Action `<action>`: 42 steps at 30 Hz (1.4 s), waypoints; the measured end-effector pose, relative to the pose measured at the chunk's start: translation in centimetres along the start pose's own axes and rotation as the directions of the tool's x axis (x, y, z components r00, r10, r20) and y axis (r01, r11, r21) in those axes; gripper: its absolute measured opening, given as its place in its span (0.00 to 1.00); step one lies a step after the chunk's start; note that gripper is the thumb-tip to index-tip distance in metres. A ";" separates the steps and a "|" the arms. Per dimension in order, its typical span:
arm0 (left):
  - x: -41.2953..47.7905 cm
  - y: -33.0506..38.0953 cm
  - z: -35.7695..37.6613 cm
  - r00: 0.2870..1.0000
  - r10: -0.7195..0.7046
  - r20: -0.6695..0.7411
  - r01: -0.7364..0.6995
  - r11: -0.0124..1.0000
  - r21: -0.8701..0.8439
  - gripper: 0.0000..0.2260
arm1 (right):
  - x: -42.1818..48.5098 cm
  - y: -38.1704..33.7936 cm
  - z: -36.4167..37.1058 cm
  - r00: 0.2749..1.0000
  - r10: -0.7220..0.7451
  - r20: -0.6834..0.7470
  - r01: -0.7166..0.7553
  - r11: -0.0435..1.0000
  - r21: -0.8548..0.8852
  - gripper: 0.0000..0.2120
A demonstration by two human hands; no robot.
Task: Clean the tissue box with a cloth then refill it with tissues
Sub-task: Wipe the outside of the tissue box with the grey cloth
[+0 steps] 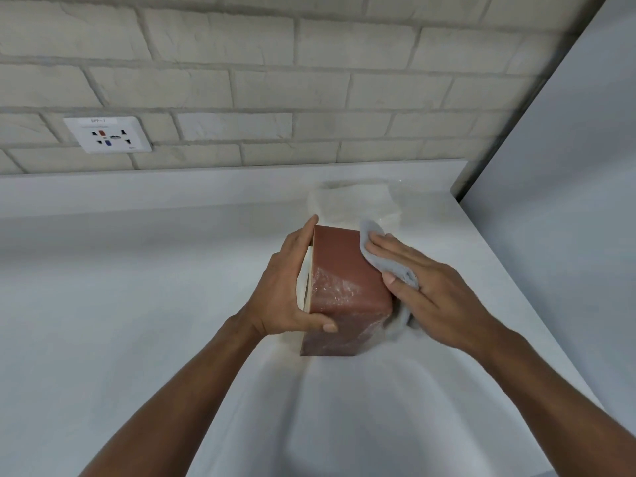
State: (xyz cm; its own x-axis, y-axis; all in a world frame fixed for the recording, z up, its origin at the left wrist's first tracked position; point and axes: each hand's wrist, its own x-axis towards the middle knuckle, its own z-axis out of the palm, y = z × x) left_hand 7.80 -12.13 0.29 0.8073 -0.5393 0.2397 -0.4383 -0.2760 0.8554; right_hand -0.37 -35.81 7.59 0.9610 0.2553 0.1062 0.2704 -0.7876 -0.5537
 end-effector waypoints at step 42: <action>-0.2 0.3 0.3 0.999 0.008 -0.046 -0.007 1.000 0.010 0.61 | -0.2 -1.6 0.0 1.000 -0.017 -0.004 0.015 0.968 -0.251 0.21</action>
State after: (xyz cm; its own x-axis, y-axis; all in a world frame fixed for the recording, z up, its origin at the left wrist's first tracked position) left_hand 7.37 -12.37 0.36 0.8212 -0.5045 0.2668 -0.4478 -0.2798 0.8492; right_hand -1.02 -34.59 8.49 0.9565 0.2664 0.1189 0.2910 -0.8991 -0.3271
